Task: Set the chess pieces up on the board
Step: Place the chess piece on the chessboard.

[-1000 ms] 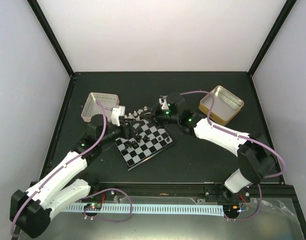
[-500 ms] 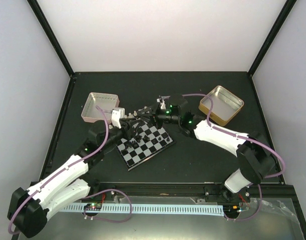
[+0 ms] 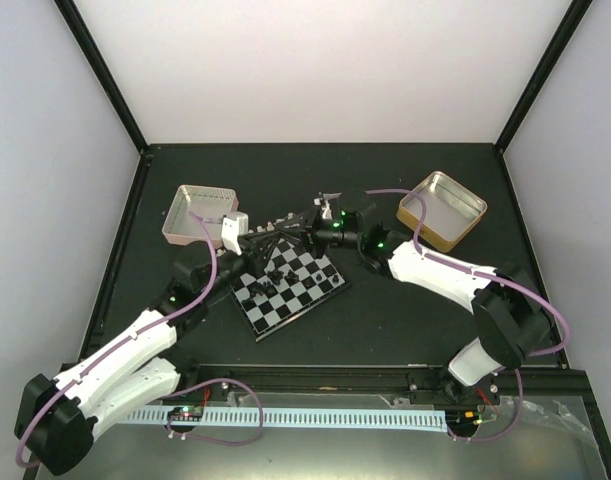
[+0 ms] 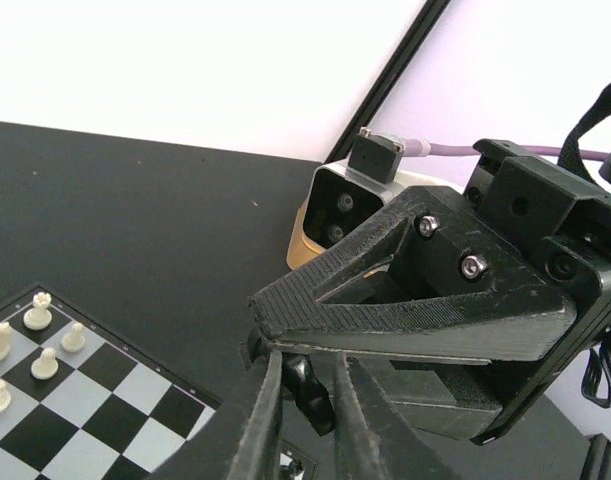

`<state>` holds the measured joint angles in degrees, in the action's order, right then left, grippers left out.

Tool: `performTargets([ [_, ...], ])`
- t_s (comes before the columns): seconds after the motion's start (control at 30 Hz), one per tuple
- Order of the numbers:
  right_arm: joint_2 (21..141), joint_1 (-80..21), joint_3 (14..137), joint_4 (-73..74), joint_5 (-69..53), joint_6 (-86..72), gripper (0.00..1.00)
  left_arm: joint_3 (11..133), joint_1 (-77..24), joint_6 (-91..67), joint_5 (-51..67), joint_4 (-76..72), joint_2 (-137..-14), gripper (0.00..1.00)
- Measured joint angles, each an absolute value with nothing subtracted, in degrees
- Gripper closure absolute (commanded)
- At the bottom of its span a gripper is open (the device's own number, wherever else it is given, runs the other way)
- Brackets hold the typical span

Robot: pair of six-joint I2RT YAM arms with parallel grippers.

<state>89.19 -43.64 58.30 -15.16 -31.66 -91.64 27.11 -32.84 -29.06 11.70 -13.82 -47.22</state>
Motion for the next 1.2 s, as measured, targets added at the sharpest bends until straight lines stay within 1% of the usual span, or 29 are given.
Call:
performTargets([
  [0.07,89.2,-43.6,58.0,-15.4,-31.5,-91.7,0.89,27.1,-32.8,-28.9,11.4,-13.8,-47.4,0.94],
  [0.13,89.1,-43.4,57.6,-15.9,-31.4,-91.8,0.85,27.1,-32.9,-28.8,10.9,-13.5,-47.4,0.98],
  [0.2,89.1,-43.4,57.6,-16.0,-31.3,-91.6,0.78,27.1,-32.9,-28.7,10.5,-13.5,-47.4,0.98],
  [0.33,88.7,-43.4,57.5,-14.9,-30.5,-89.9,0.58,27.1,-33.0,-28.3,10.5,-13.1,-47.4,0.98],
  [0.4,88.0,-43.5,57.5,-13.5,-29.7,-88.1,0.52,27.2,-33.1,-27.9,10.5,-12.1,-47.4,0.98],
  [0.5,86.8,-43.2,57.5,-11.2,-28.0,-85.0,0.46,28.3,-33.1,-27.1,10.5,-8.7,-47.4,0.98],
  [0.57,85.6,-42.7,57.4,-9.3,-26.5,-82.7,0.44,29.7,-33.1,-26.4,10.5,-5.8,-47.4,0.98],
  [0.73,79.9,-39.6,54.2,-4.3,-21.6,-76.9,0.44,34.5,-33.3,-24.2,10.6,2.4,-48.8,0.98],
  [0.9,74.0,-34.8,49.8,1.6,-16.4,-71.1,0.44,41.7,-35.9,-23.0,10.7,11.4,-56.8,0.98],
  [1.2,66.8,-28.7,43.1,11.3,-7.6,-63.7,0.44,58.2,-46.8,-22.0,7.0,27.0,-75.4,0.99],
])
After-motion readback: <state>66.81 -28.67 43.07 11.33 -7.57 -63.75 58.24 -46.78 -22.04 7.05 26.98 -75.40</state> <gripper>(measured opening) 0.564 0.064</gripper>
